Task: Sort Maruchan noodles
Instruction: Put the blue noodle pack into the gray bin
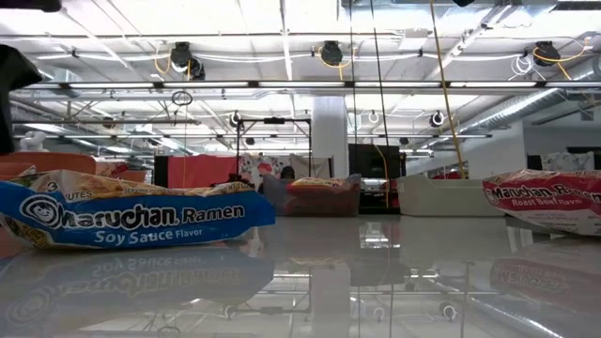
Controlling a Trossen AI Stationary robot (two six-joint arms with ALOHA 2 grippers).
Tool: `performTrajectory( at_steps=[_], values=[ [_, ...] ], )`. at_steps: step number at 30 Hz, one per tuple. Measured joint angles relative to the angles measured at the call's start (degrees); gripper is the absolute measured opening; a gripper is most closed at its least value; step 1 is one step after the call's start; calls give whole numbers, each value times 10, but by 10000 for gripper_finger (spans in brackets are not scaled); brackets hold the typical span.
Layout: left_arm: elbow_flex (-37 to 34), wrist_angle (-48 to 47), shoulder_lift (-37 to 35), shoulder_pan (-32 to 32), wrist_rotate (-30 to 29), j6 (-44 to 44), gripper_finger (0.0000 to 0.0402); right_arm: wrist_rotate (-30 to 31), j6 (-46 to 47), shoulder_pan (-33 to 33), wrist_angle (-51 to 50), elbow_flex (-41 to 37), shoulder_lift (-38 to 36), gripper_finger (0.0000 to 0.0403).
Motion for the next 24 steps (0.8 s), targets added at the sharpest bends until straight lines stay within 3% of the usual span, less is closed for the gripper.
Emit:
performTrajectory(
  at_steps=[5,12,24],
  values=[
    [0,47,40,-3,-3,58,202,0,-11,-1,0,0,0,0],
    [0,16,72,-3,-10,58,202,0,-36,-3,0,0,0,0],
    [-7,59,124,16,-22,87,202,-2,-51,-26,4,0,0,0]
  ],
)
